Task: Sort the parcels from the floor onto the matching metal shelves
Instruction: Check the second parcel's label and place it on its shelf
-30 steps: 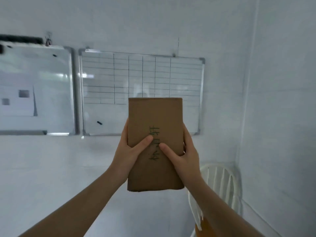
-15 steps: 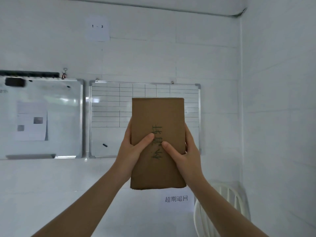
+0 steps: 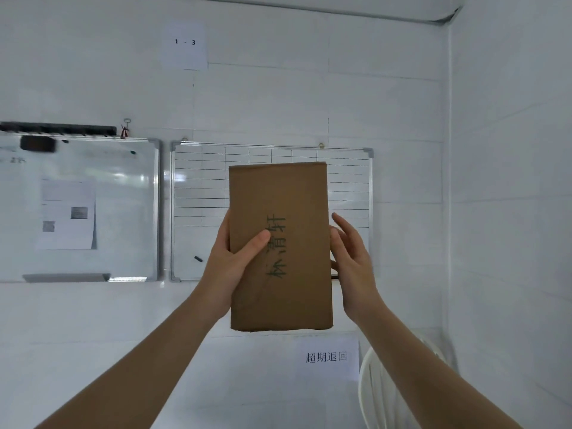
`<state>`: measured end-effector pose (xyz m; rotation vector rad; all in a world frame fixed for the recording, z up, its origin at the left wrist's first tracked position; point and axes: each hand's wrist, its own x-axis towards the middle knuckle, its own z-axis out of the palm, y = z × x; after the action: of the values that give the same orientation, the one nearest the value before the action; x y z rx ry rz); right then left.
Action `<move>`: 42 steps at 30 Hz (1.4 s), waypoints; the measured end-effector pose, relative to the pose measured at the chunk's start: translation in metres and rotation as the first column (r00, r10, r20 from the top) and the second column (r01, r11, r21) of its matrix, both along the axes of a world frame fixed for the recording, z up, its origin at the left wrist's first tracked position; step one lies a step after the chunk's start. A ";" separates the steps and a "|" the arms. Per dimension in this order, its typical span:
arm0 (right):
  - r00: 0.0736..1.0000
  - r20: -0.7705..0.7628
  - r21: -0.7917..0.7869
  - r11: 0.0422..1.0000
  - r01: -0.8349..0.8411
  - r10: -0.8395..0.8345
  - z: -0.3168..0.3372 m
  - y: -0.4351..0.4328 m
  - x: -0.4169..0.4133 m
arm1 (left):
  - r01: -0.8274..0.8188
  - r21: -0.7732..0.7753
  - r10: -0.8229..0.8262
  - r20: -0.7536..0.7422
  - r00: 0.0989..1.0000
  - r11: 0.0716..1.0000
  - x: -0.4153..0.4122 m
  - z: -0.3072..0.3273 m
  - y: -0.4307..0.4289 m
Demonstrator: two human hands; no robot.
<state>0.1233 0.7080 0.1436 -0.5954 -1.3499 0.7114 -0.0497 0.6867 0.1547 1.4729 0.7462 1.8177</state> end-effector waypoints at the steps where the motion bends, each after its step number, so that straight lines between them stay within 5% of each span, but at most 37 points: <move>1: 1.000 0.009 -0.018 1.000 -0.013 0.013 0.001 0.002 -0.001 | 0.005 -0.006 -0.005 -0.005 1.000 1.000 -0.003 0.000 -0.001; 5: 0.988 0.097 -0.151 0.983 -0.105 0.120 0.005 0.001 -0.007 | -0.009 -0.012 0.009 -0.009 1.000 1.000 -0.010 0.000 -0.008; 12: 0.994 -0.081 -0.102 0.993 0.059 -0.068 0.001 -0.006 -0.020 | -0.411 0.199 0.437 -0.109 0.893 0.889 0.004 -0.021 0.003; 20: 0.973 -0.115 -0.030 0.979 0.200 -0.202 -0.009 -0.011 -0.012 | -0.162 0.016 0.163 -0.171 0.972 0.987 0.035 -0.038 0.004; 23: 0.975 0.042 -0.023 0.976 0.218 -0.217 -0.006 -0.016 -0.003 | -0.109 -0.003 0.109 -0.056 0.992 0.994 0.028 -0.033 0.003; 31: 0.853 0.442 0.147 0.961 0.235 -0.276 -0.001 -0.019 0.011 | -0.081 -0.012 0.080 -0.026 0.996 0.997 0.020 -0.027 0.001; 42: 0.979 0.201 0.169 0.986 0.002 -0.036 -0.010 -0.022 -0.006 | -0.228 0.015 0.228 -0.021 0.973 0.974 0.027 -0.017 -0.005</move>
<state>0.1176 0.6862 0.1332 -0.5559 -1.5746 0.5245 -0.0227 0.6816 0.1381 1.4673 0.9497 1.9807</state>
